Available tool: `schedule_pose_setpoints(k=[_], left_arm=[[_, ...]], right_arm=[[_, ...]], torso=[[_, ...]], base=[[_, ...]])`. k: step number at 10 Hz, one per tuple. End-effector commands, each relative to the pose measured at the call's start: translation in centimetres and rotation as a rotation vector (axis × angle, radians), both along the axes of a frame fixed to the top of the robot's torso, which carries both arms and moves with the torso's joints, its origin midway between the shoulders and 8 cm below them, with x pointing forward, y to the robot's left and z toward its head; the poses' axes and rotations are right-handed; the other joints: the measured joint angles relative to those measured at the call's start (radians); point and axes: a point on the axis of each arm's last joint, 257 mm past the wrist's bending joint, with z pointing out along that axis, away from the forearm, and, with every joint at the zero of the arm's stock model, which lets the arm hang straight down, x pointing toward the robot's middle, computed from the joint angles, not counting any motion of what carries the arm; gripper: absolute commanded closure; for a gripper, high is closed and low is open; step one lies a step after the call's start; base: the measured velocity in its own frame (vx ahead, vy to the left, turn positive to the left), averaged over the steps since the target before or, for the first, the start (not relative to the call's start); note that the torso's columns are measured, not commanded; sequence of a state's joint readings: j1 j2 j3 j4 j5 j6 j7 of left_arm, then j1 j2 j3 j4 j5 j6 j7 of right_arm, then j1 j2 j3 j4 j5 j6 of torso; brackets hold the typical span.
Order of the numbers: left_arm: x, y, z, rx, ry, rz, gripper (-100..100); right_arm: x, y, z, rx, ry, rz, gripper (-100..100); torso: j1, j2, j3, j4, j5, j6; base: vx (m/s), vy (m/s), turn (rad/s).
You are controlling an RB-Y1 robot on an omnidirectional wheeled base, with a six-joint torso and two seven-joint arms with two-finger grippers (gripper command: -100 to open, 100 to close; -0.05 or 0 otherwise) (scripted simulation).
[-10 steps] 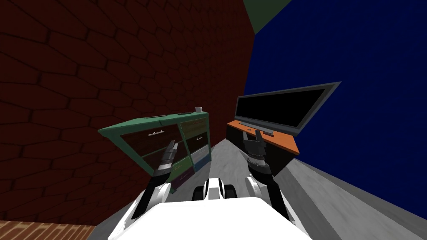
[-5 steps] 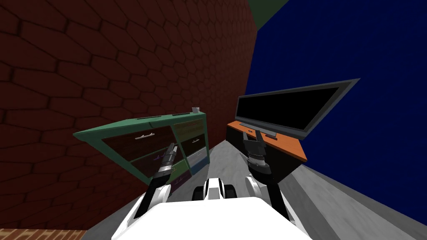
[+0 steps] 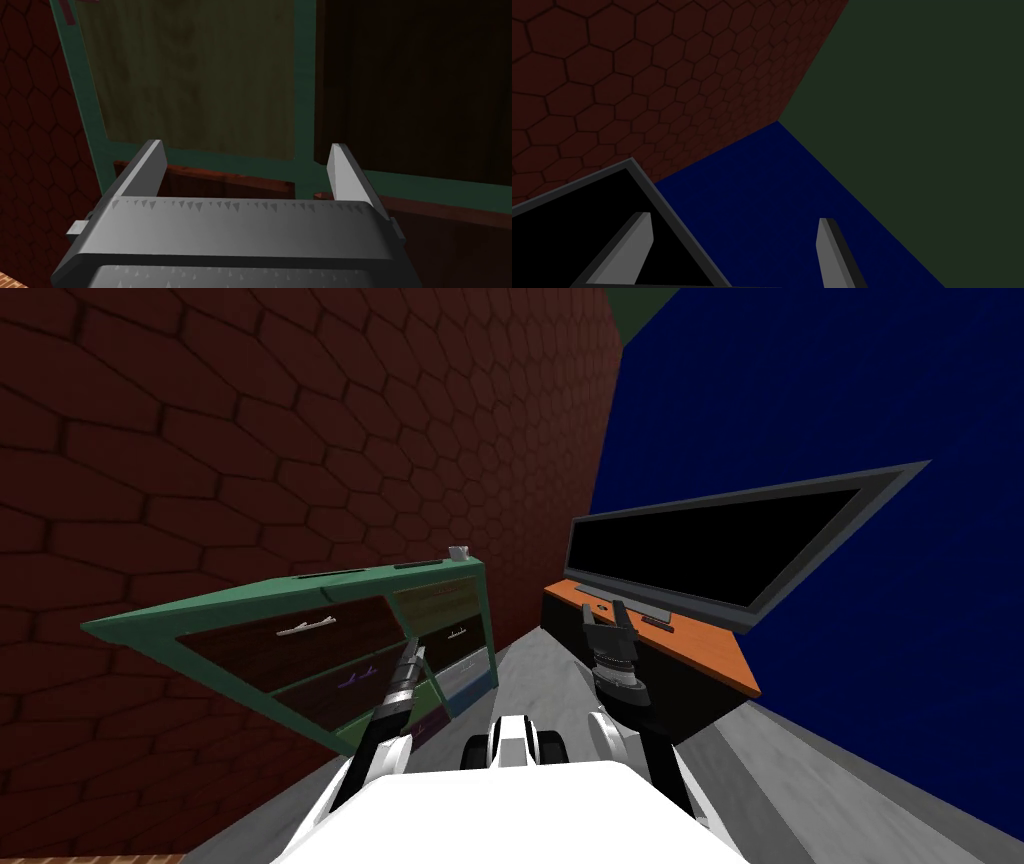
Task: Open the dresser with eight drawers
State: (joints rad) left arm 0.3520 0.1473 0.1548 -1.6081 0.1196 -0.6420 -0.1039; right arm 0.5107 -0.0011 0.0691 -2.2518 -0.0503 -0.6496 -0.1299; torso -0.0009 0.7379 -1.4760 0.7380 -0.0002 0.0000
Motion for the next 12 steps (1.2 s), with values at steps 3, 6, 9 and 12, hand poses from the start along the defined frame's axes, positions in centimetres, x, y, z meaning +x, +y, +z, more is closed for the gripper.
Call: schedule_pose_setpoints(k=[3, 6, 9, 12], left_arm=[[-0.4, 1.4, -3.8, -0.052, 0.057, 0.038, -100], [-0.7, 1.9, -6.3, -0.097, 0.092, 0.064, -100], [-1.1, 1.4, -9.2, -0.176, 0.122, 0.097, -100], [-0.4, 2.4, -7.9, -0.161, 0.118, 0.096, -100]], right_arm=[[0.0, 0.0, 0.0, 0.0, 0.0, 0.0, 0], [0.0, 0.0, 0.0, 0.0, 0.0, 0.0, 0], [0.0, 0.0, 0.0, 0.0, 0.0, 0.0, 0], [0.0, 0.0, 0.0, 0.0, 0.0, 0.0, 0]], torso=[[0.002, 0.001, 0.001, 0.0, 0.001, 0.0], [0.0, -0.001, 0.0, 0.0, 0.0, 0.0], [0.001, 0.0, 0.0, 0.0, 0.0, 0.0], [0.004, 0.002, 0.001, 0.001, 0.001, 0.0]], base=[[0.081, -0.096, 0.029], [0.09, -0.119, 0.033], [0.082, -0.101, 0.035], [0.041, -0.015, -0.008]])
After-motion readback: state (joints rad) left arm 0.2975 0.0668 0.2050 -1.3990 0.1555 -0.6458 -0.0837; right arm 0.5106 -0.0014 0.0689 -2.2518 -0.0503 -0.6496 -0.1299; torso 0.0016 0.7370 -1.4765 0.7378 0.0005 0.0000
